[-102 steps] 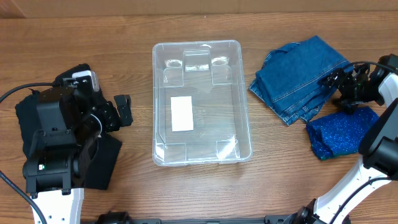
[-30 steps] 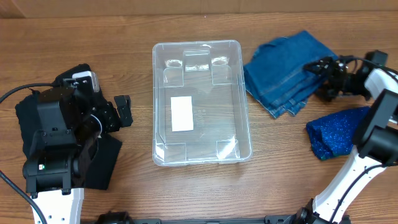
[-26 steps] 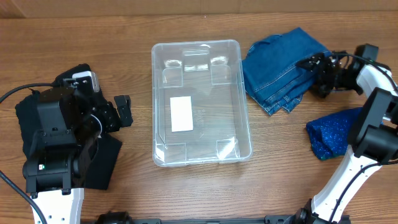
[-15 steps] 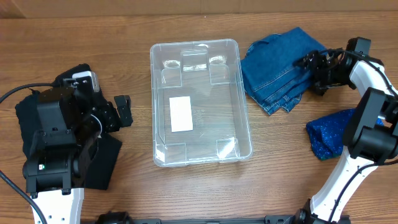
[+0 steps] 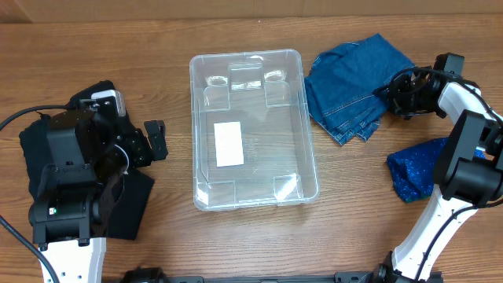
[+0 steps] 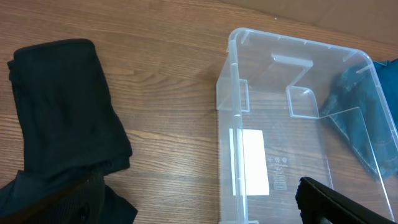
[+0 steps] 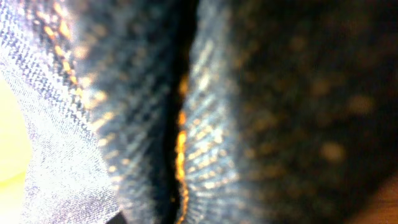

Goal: Pack container
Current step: 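Grasp the blue jeans edge with the right gripper and lift, then carry the jeans left and lower them into the clear container, then press the jeans flat in the container with the right gripper, release, then move the right gripper to the sparkly blue fabric and grasp it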

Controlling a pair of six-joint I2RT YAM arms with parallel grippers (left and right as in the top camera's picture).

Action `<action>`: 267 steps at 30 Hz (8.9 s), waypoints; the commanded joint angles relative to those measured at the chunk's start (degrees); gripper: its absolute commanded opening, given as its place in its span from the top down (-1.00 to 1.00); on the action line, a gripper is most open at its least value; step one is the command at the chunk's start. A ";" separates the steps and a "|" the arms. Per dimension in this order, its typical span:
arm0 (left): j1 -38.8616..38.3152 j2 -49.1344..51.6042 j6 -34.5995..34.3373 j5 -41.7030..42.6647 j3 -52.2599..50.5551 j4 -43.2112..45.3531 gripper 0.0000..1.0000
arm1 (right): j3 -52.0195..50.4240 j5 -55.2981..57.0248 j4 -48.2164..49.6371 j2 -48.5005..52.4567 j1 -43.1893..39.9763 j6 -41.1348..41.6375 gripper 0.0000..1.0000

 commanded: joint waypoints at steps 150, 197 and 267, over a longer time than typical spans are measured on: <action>-0.37 -0.17 4.37 -0.79 1.55 -2.49 -1.00 | 10.73 29.97 -44.19 -23.56 62.55 -20.48 0.90; -0.37 -0.17 4.42 -0.79 1.55 -2.69 -1.00 | 31.61 52.92 -46.82 -30.56 44.44 13.99 -0.16; -0.37 -0.17 4.98 -0.76 1.55 -3.96 -1.00 | -61.11 7.82 19.80 -37.66 -35.21 -2.27 -1.00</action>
